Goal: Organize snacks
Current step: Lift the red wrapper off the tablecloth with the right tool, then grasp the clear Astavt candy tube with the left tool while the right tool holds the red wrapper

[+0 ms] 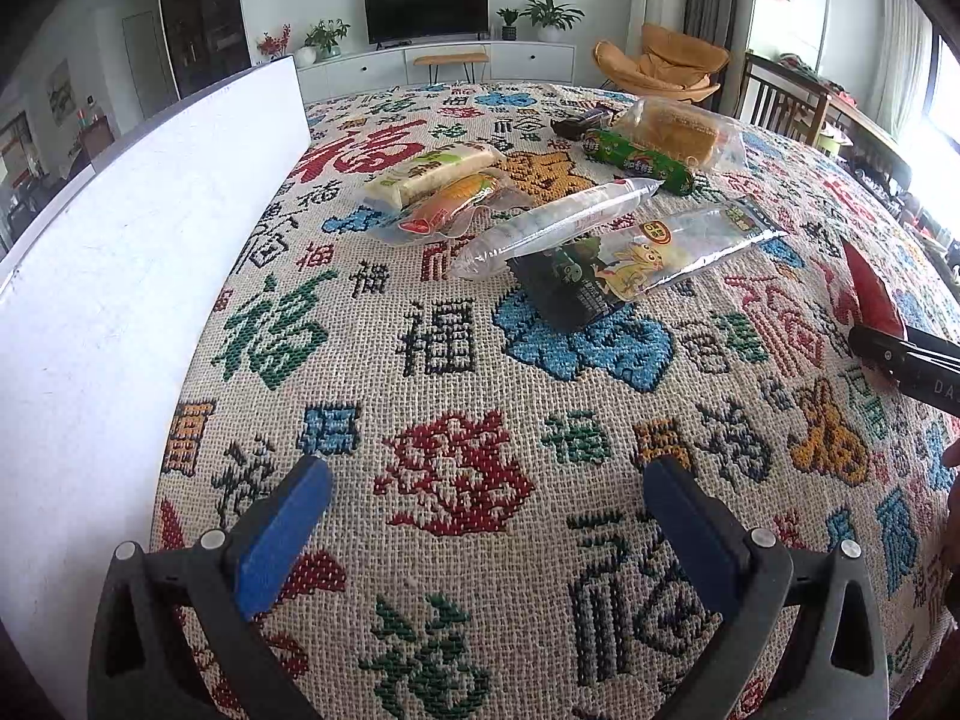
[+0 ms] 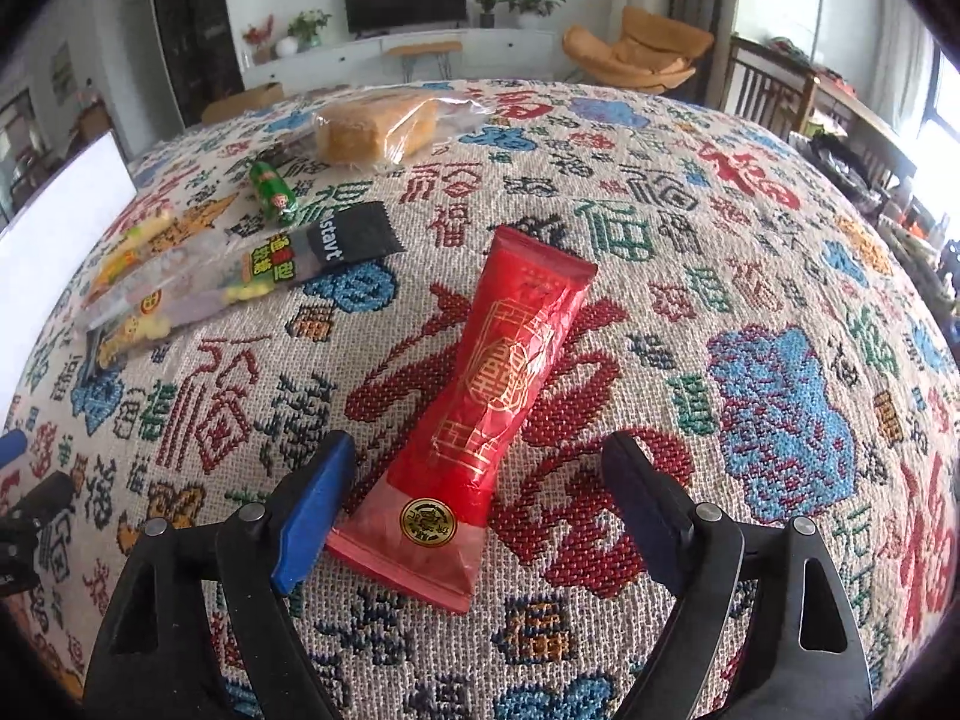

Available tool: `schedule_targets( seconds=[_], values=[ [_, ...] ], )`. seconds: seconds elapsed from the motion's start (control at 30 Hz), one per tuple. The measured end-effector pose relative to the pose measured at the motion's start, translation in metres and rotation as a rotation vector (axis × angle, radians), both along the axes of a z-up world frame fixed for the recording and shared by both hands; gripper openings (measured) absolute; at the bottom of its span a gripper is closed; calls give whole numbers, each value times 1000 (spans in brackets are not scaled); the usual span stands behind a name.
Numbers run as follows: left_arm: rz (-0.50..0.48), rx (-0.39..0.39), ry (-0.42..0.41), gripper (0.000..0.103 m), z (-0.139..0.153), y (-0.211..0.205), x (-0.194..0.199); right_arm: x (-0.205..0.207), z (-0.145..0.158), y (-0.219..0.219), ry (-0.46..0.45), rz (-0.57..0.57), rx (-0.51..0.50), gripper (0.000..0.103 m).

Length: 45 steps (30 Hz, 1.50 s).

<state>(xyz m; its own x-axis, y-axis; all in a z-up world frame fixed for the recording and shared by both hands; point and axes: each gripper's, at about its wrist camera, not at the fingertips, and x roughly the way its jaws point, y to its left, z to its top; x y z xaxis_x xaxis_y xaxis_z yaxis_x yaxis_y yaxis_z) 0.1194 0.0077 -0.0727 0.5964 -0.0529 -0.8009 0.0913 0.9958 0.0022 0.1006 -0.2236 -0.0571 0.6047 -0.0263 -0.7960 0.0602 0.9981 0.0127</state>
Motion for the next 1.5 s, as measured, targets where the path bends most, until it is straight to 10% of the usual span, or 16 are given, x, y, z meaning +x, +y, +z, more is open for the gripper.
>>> schedule_targets(
  seconds=[0.63, 0.97, 1.23, 1.5],
  values=[
    [-27, 3, 39, 103, 4, -2, 1, 7, 0, 8, 0, -1, -2, 87],
    [-337, 86, -19, 102, 51, -74, 46, 10, -1, 10, 1, 0, 0, 87],
    [-452, 175, 37, 76, 29, -118, 93, 9, 0, 9, 1, 0, 1, 88],
    [-385, 47, 96, 74, 15, -94, 107, 10, 0, 9, 1, 0, 2, 88]
  ],
)
